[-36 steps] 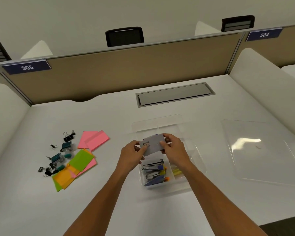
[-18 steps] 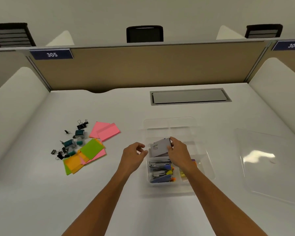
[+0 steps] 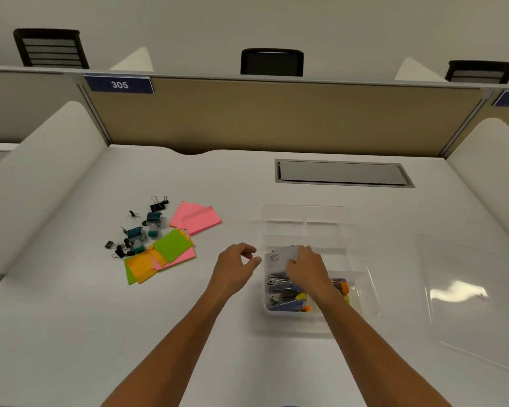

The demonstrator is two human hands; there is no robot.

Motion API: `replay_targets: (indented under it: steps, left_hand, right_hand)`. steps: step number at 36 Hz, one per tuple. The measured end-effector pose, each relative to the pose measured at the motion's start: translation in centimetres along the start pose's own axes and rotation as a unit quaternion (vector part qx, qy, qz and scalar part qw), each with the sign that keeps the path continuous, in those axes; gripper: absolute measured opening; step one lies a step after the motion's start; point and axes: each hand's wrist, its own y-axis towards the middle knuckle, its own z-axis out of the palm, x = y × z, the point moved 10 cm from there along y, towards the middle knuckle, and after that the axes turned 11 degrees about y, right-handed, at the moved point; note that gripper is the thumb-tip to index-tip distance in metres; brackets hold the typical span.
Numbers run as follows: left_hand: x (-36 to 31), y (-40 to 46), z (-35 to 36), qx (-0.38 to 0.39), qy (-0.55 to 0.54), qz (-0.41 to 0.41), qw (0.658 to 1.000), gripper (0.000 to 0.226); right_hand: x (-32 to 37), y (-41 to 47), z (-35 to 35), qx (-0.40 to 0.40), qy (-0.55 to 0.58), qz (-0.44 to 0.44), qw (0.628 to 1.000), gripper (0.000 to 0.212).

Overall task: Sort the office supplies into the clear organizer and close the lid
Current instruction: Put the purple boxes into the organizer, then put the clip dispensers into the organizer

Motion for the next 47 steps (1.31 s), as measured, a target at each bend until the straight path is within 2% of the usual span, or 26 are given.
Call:
replay_targets:
  steps: [7, 11, 15, 19, 28, 39, 47]
  left_hand:
    - [0.9, -1.1, -1.6, -0.007, -0.006, -0.002, 1.000, 0.029]
    - [2.0, -1.5, -2.7, -0.015, -0.009, -0.012, 1.000, 0.029]
    - [3.3, -1.8, -3.9, -0.023, -0.016, -0.021, 0.999, 0.028]
    - [4.7, -1.8, -4.9, -0.029, -0.026, -0.030, 0.999, 0.028]
    - [8.2, -1.9, -7.4, -0.054, -0.050, -0.049, 0.996, 0.027]
    - [14.1, -1.6, -10.2, -0.088, -0.090, -0.118, 0.985, 0.025]
    - [18.5, -1.2, -12.6, -0.139, -0.110, -0.169, 0.969, 0.033]
  right_hand:
    - [0.9, -0.8, 1.1, 0.039, -0.054, 0.007, 0.998, 0.032]
    - [2.0, -1.2, 1.7, 0.039, -0.069, -0.001, 0.997, 0.041]
    - [3.3, -1.7, 2.3, 0.015, -0.066, -0.022, 0.997, 0.061]
    - [5.1, -2.0, 2.7, -0.027, -0.059, -0.059, 0.996, 0.066]
    - [9.6, -2.3, 5.4, 0.006, -0.004, -0.137, 0.991, 0.063]
    - [15.4, -1.7, 10.1, 0.078, -0.024, -0.199, 0.977, 0.056]
    - [19.6, -1.6, 13.9, 0.100, -0.035, -0.253, 0.962, 0.052]
